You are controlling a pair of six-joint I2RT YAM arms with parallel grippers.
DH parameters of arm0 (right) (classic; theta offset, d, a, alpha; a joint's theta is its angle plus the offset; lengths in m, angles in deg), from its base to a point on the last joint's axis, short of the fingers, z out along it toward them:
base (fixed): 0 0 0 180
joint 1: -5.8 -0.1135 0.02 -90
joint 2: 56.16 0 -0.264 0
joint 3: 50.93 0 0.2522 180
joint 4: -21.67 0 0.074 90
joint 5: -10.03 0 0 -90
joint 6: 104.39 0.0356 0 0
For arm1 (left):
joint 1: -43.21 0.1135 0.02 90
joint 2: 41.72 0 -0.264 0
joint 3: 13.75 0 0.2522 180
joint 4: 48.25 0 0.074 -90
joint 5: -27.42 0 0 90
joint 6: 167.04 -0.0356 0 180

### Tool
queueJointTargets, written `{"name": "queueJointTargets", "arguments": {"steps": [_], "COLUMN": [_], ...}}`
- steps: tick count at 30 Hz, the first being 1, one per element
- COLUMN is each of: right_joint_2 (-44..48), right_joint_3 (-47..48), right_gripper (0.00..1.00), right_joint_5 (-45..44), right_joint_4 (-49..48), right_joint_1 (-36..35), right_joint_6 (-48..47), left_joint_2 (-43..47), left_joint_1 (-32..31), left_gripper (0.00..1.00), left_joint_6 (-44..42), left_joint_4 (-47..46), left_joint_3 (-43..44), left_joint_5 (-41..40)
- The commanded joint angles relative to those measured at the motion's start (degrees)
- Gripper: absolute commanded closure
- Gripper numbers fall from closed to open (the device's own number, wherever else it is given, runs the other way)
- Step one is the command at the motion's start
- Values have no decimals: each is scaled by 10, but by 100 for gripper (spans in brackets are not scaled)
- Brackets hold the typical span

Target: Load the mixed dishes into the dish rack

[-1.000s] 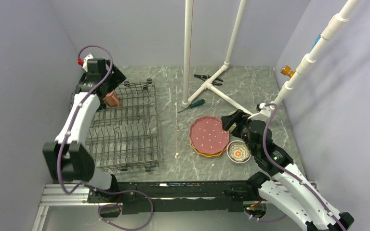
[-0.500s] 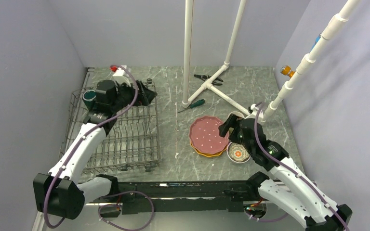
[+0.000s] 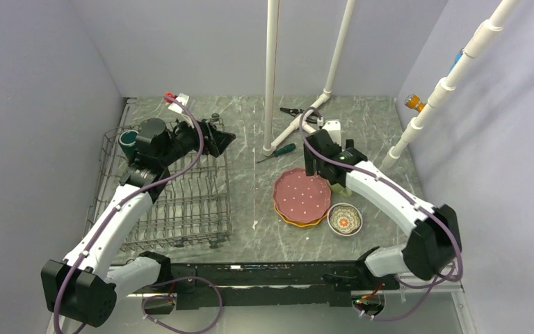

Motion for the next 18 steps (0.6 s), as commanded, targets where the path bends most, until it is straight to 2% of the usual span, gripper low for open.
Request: {"name": "queueJointTargets", "arguments": {"steps": [1, 6, 8, 9, 15, 18], "right_joint_2": [-38, -52, -53, -54, -68, -72], "right_joint_3": [17, -15, -34, -42, -77, -89], "right_gripper": [1, 3, 12, 19, 24, 33], "right_joint_5": [-13, 37, 62, 62, 103, 112], "right_joint_4": [-4, -86, -125, -135, -187, -205], "right_joint_1": [10, 30, 45, 51, 89, 98], "right_joint_6": [-37, -31, -24, -12, 14, 23], "left_joint_2": [10, 2, 2, 2, 2, -1], "left_joint_1": [-1, -1, -1, -1, 0, 0], "left_gripper": [12, 12, 12, 12, 12, 12], "left_joint_6": [-8, 7, 11, 11, 9, 8], "left_joint_4": [-29, -37, -39, -38, -28, -24], "left_joint_3": [6, 7, 6, 6, 9, 12], "left_joint_5": [19, 36, 38, 36, 29, 25]}}
